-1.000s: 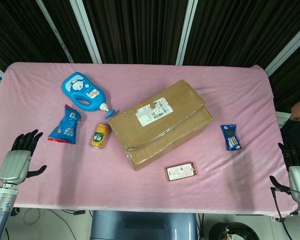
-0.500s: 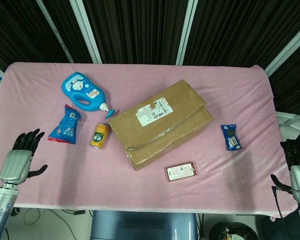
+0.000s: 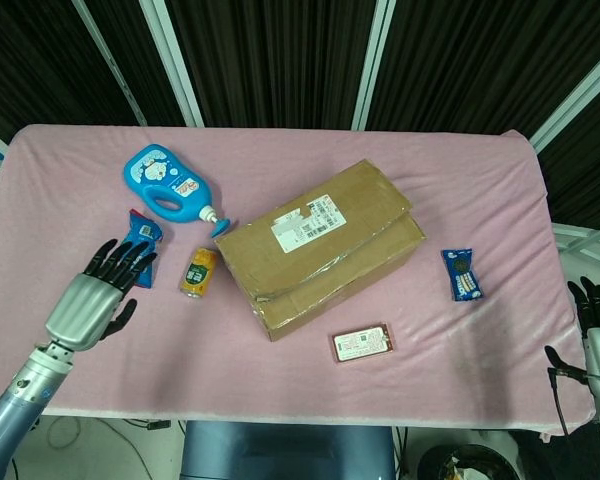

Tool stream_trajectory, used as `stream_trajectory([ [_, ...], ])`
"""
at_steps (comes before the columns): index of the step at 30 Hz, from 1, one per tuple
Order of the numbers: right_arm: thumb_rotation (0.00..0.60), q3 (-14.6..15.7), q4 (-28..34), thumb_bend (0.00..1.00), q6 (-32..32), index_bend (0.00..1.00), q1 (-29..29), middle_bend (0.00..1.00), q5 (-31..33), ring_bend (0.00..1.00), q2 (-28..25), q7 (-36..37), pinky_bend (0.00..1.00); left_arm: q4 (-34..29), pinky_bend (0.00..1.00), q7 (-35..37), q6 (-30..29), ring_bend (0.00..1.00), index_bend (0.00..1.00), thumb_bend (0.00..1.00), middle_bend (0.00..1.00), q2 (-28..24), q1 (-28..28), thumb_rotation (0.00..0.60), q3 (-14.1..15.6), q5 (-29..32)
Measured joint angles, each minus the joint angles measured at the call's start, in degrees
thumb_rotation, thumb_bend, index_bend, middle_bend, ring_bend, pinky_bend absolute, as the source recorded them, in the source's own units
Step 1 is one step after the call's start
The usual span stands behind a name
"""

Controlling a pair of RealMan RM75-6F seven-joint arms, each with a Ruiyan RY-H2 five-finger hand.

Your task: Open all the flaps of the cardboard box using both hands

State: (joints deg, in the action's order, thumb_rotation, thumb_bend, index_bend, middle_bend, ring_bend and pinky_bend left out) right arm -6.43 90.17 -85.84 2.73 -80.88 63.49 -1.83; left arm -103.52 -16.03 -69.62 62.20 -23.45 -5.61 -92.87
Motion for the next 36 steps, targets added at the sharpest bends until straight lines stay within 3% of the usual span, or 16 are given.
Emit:
stream_trajectory([
  [8,0.600,-0.37,0.22,0.29,0.85,0.00,0.20,0.00,1.21,0.00,0.15,0.52,0.21,-6.53,0.06,-6.66,13.13,0.00,0.09,0.61,0.05,-3.17,-10.66,0.600,-4.54,0.77],
  [17,0.600,-0.93,0.44,0.29,1.66,0.00,0.28,0.00,2.74,0.00,0.01,1.29,0.21,-7.90,0.10,-13.15,25.33,0.06,0.15,0.66,0.14,-1.97,-22.13,0.600,-7.87,1.20],
  [23,0.600,-0.91,0.62,0.29,1.96,0.00,0.36,0.00,2.85,0.00,-0.02,1.35,0.21,-6.61,0.11,-15.56,31.05,0.11,0.18,0.68,0.22,1.22,-27.80,0.600,-8.63,2.62],
  [31,0.600,-0.97,0.75,0.29,2.11,0.00,0.33,0.00,3.08,0.00,-0.14,1.65,0.21,-3.51,0.12,-18.69,34.11,0.11,0.22,0.68,0.28,5.48,-31.72,0.600,-7.64,3.85],
  [36,0.600,-0.95,0.79,0.29,2.21,0.00,0.37,0.00,3.09,0.00,-0.16,1.69,0.21,-1.95,0.11,-20.00,34.18,0.11,0.26,0.68,0.42,7.15,-32.66,0.600,-6.62,4.98],
])
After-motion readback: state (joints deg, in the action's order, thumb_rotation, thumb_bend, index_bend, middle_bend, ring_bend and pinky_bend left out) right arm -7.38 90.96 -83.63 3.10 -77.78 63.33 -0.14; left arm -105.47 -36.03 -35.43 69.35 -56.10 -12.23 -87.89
